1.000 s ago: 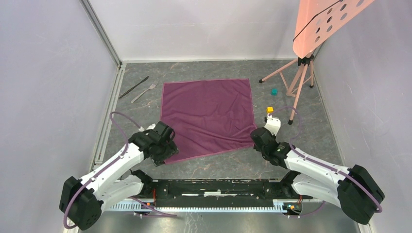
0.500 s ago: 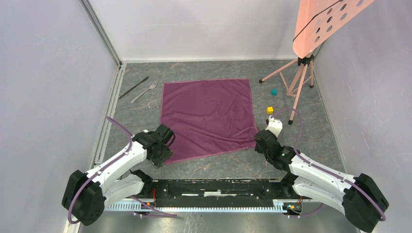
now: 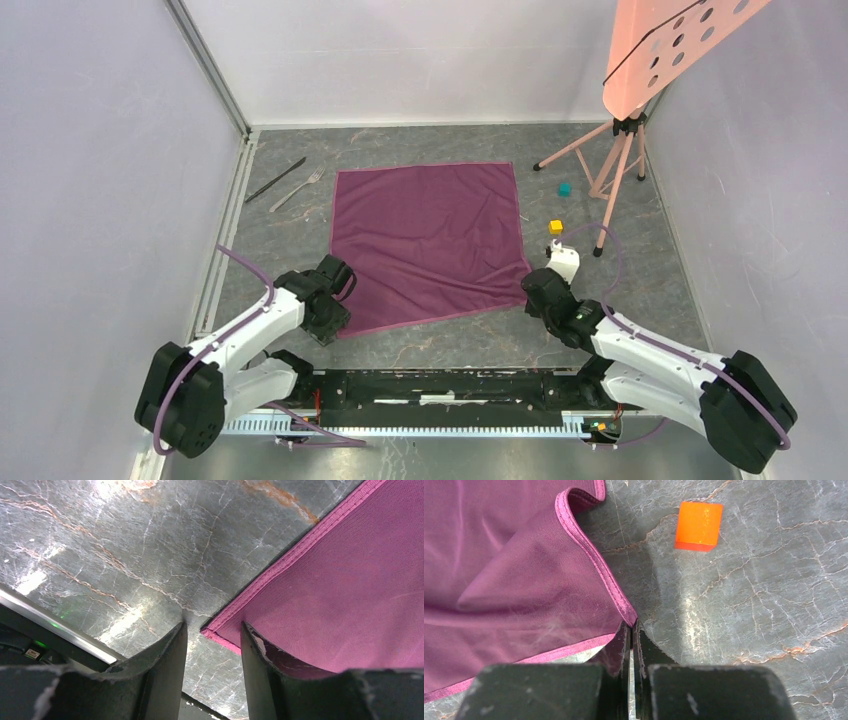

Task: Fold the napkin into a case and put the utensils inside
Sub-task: Pick up the flattened napkin from the center of the board, then flatten the napkin at the center of the board.

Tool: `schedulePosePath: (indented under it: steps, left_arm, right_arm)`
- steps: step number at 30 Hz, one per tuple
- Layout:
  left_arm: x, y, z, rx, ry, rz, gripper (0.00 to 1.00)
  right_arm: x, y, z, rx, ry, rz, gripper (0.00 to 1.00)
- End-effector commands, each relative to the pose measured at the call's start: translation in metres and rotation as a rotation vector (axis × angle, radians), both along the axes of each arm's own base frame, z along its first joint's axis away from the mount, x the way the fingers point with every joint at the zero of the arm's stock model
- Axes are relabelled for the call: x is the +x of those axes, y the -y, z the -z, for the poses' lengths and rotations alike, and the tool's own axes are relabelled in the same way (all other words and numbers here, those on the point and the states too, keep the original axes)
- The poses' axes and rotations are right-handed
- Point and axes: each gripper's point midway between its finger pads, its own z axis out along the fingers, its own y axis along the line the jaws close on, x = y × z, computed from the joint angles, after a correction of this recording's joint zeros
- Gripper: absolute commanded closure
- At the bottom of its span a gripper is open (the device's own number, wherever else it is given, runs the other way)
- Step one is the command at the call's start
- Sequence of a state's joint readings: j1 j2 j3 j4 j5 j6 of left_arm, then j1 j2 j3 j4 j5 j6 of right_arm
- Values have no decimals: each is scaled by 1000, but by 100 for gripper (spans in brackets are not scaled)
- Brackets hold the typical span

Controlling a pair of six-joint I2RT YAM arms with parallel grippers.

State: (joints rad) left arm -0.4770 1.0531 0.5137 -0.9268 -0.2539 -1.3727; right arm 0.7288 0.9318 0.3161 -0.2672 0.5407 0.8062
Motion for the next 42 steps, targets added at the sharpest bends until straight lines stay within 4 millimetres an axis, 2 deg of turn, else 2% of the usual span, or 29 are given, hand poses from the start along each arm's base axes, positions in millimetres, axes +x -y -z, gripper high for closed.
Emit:
schedulePosePath:
  steps: [1,10,20,23,26,28,30,32,35,38,41,42]
  left_arm:
    - [3,3,2,-10,-4,-1,50]
    - [7,4,5,-12,3,-26,52]
    - [19,-1,5,-19,30,-64,79]
    - [25,-1,4,-44,50,-54,96]
    - [36,0,-10,-67,90,-22,98]
    - [47,1,-33,-78,156,28,98]
    - [62,5,-72,-98,280,96,98]
    - [75,9,-126,-123,460,179,98]
    - [78,9,-217,-131,744,297,98]
    - [62,0,-317,-104,1008,360,98]
    - [29,-5,-410,-81,1256,458,98]
    - [17,-7,-435,-67,1329,486,98]
  right_arm:
    - [4,0,-2,-4,6,11,100]
    - [5,-1,-7,4,15,12,100]
    - [6,-1,-12,17,23,22,100]
    - [7,-4,-15,21,24,11,100]
    - [12,-16,-26,13,46,-87,100]
    - [19,-33,-47,21,101,-211,100]
    - [24,-47,-76,56,200,-313,100]
    - [24,-62,-118,109,338,-429,100]
    - [12,-86,-191,177,567,-631,100]
    - [-8,-96,-263,223,731,-773,100]
    - [-52,-109,-341,316,931,-991,100]
    - [-69,-110,-371,357,1017,-1051,100]
